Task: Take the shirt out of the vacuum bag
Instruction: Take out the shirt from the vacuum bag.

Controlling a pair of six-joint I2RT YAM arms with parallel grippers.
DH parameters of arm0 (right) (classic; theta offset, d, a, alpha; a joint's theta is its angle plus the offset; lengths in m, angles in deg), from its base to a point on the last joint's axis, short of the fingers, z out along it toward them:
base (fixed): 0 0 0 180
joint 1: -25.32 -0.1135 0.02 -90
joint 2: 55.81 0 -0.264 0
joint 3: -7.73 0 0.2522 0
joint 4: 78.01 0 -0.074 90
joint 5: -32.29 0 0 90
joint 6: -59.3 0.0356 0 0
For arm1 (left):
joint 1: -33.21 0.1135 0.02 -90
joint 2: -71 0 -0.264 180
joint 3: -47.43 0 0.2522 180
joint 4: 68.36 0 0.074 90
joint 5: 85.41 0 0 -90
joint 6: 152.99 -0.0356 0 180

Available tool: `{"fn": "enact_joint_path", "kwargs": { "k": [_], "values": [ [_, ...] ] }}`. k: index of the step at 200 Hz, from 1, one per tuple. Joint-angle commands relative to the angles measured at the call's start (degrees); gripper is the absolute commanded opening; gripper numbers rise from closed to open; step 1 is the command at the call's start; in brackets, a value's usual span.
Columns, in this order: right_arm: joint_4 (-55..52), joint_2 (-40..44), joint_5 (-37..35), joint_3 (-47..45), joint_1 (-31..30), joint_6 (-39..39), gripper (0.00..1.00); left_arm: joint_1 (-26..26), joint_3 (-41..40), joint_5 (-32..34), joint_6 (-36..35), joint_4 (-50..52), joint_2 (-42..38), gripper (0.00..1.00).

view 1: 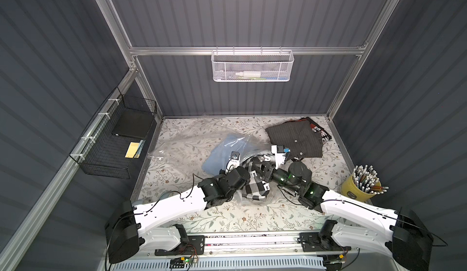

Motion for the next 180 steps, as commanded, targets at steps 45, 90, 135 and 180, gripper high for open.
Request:
{"fn": "enact_joint_path", "kwargs": {
  "k": [45, 90, 135, 180],
  "values": [
    [-5.26, 9.06, -5.32, 7.69, -0.19, -6.19, 0.00, -0.06, -1.00, 2.61, -1.43, 1.47, -0.23, 0.00],
    [-10.26, 11.89, -4.93, 13.23, 1.99, -7.82, 0.00, -0.06, -1.48, 4.30, -1.72, 2.65, -1.19, 0.00],
    [-12.26, 14.29, -2.55, 17.82, 6.13, -7.59, 0.00, -0.09, -2.07, 5.10, -1.60, 3.24, -1.83, 0.00],
    [-13.52, 15.52, -4.60, 22.20, 7.35, -9.92, 0.00, -0.10, -2.18, 5.28, -1.60, 3.27, -1.80, 0.00]
  ]
}}
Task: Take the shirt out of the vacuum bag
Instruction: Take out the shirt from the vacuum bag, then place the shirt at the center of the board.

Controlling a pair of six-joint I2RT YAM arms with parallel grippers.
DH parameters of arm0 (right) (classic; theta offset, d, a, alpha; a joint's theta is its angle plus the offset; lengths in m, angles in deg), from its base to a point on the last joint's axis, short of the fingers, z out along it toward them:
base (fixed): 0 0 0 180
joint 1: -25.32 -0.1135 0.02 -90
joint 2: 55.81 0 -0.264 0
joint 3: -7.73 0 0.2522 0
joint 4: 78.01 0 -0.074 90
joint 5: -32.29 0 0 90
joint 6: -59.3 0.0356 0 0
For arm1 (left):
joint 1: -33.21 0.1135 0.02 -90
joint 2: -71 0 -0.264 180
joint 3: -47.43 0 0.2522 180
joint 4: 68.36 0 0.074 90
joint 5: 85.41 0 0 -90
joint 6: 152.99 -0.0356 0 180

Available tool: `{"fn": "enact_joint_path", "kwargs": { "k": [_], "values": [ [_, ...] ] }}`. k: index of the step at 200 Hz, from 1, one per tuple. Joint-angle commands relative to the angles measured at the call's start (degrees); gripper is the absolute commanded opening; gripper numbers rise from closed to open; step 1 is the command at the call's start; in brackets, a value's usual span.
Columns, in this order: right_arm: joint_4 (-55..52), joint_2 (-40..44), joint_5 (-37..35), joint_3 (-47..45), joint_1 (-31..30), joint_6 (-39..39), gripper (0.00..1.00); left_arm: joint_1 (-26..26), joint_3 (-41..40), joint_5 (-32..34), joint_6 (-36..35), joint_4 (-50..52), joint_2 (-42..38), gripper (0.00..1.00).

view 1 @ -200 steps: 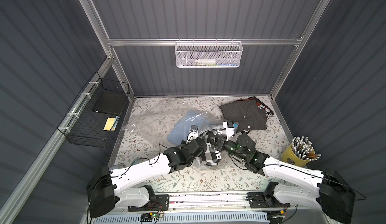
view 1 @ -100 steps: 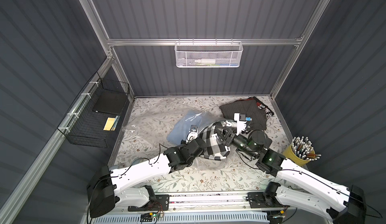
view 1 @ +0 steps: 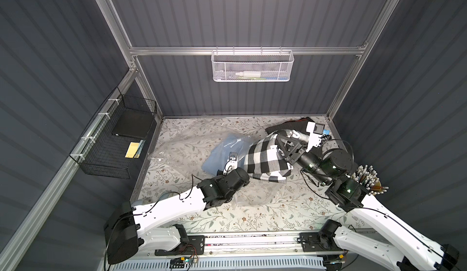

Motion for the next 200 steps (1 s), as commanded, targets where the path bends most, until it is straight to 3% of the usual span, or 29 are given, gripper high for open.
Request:
{"fn": "enact_joint_path", "kwargs": {
  "k": [1, 37, 63, 131, 162, 200],
  "values": [
    [2.29, 1.59, -1.32, 3.76, 0.63, -2.89, 0.00, -0.11, -1.19, 1.21, -0.79, 1.74, -1.14, 0.00],
    [1.97, 2.12, -4.55, 6.07, 3.46, -6.92, 0.00, -0.11, -1.31, 1.17, -0.85, 1.90, -1.00, 0.00],
    [2.95, 1.33, -5.27, 6.88, 8.88, -9.08, 0.00, -0.15, -1.42, 1.30, -0.89, 1.91, -1.06, 0.00],
    [11.87, -9.80, 10.59, 8.57, 31.06, 2.37, 0.00, -0.11, -1.31, 1.96, -1.23, 2.26, -1.06, 0.00],
    [16.10, -17.56, 15.23, 10.28, 36.65, 5.88, 0.00, -0.11, -1.51, 1.93, -0.95, 2.30, -1.32, 0.00],
    [15.97, -27.57, 14.47, 15.60, 39.04, 3.72, 0.00, -0.11, -1.74, 1.90, -0.94, 2.19, -1.33, 0.00]
  ]
}}
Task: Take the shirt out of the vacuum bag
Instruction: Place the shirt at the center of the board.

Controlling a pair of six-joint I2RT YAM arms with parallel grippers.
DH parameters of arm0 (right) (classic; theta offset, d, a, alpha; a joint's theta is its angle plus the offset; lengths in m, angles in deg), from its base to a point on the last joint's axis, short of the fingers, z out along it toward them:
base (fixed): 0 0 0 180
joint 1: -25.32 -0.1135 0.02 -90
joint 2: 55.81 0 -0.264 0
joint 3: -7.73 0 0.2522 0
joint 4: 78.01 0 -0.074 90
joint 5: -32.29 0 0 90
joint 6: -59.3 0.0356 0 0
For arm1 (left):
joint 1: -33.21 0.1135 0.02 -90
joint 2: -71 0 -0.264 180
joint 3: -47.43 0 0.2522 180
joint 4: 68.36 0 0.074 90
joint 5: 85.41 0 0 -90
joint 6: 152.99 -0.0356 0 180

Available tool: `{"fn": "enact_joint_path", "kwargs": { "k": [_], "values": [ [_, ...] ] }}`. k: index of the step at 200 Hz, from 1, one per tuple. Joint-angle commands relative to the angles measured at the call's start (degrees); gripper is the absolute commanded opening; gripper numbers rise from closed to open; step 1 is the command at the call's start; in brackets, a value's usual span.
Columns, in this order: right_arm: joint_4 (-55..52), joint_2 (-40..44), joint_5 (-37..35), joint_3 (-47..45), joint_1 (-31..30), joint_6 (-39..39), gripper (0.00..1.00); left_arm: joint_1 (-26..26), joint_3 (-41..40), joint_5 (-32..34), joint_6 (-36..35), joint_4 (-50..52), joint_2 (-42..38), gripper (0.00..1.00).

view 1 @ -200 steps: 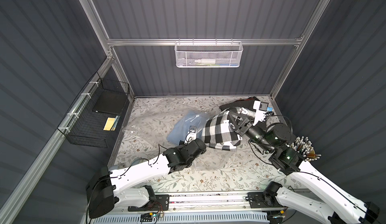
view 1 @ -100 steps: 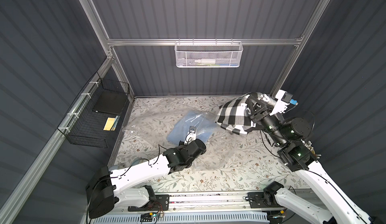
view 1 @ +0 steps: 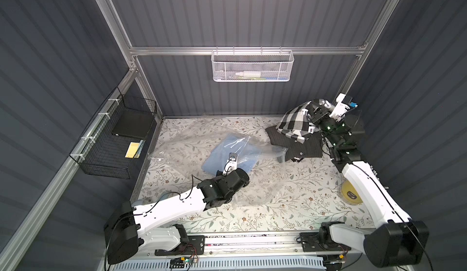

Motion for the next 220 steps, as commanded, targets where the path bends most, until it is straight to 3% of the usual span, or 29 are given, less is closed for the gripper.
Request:
{"fn": "enact_joint_path", "kwargs": {
  "k": [1, 63, 117, 162, 191, 220],
  "values": [
    [6.13, -4.12, 2.69, 5.09, 1.40, 0.32, 0.00, -0.11, -1.03, 1.27, -0.64, 1.91, -1.33, 0.00],
    [7.95, -15.31, 1.72, 7.65, 2.95, -2.74, 0.00, -0.11, -1.40, 1.19, -0.29, 1.97, -1.68, 0.00],
    [15.02, -21.88, 2.57, 0.28, 2.99, -2.87, 0.00, -0.11, -1.73, 1.19, -0.13, 1.67, -1.75, 0.00],
    [20.51, -22.67, 0.92, -9.26, 3.25, -1.69, 0.00, -0.11, -1.93, 0.85, -0.02, 1.65, -1.85, 0.00],
    [20.19, -21.46, -5.05, -13.36, 3.30, -2.16, 0.00, -0.11, -1.84, 0.67, -0.06, 1.39, -1.49, 0.00],
    [21.20, -20.67, -3.40, -15.74, 3.43, -1.93, 0.00, -0.11, -2.04, 0.25, -0.04, 1.16, -1.08, 0.00]
  ]
}}
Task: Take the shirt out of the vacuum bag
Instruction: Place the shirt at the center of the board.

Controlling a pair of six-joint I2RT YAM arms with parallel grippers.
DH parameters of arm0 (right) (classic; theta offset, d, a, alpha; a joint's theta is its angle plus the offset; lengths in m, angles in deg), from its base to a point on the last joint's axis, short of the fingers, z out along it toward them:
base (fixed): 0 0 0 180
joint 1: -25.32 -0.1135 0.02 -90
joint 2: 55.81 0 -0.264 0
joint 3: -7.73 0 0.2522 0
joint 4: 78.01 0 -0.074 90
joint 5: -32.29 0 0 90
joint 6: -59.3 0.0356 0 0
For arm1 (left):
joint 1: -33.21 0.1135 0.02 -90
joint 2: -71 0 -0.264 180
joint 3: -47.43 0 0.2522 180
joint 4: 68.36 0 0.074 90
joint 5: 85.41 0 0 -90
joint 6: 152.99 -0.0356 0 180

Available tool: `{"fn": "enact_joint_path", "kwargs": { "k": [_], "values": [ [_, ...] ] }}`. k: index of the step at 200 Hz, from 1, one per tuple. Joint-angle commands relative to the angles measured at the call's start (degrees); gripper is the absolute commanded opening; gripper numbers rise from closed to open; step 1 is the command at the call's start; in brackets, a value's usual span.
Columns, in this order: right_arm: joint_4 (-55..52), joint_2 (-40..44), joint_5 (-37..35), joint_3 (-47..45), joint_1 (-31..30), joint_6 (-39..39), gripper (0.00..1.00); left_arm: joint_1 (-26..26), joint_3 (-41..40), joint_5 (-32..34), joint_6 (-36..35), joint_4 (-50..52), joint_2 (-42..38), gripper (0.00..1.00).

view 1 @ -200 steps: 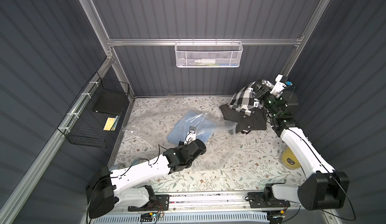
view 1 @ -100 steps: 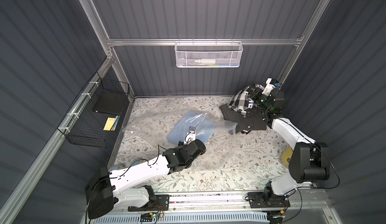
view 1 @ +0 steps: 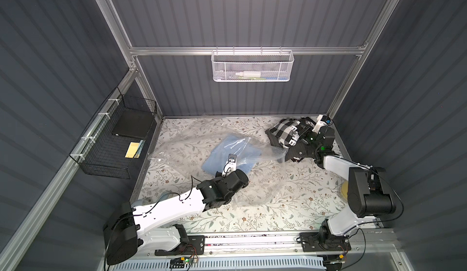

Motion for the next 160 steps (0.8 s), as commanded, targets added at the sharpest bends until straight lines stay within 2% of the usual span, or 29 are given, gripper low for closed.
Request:
{"fn": "enact_joint_path", "kwargs": {
  "k": [1, 14, 40, 65, 112, 160],
  "values": [
    [1.64, 1.17, -0.57, -1.71, 0.31, -0.07, 0.00, -0.15, -0.82, 0.26, -0.07, 0.99, -0.53, 0.00],
    [1.59, 2.04, 0.75, -2.66, 0.31, 0.78, 0.08, -0.13, -0.86, 0.20, -0.10, 0.92, -0.51, 0.00],
    [2.11, 4.73, 2.07, -5.11, 0.18, 2.88, 0.46, -0.12, -0.76, 0.25, -0.20, 0.96, -0.60, 0.00],
    [1.35, 8.62, 0.91, -7.80, -0.45, 3.41, 0.61, -0.11, -0.63, 0.49, -0.34, 1.16, -1.06, 0.00],
    [-1.67, 11.20, -2.12, -11.09, -4.13, 2.02, 0.65, -0.11, 0.37, 2.18, -0.35, 2.50, -3.82, 0.00],
    [-4.04, 8.33, -7.92, -11.75, -7.68, -1.26, 0.65, -0.11, 1.29, 4.27, -0.84, 5.30, -6.61, 0.00]
  ]
}}
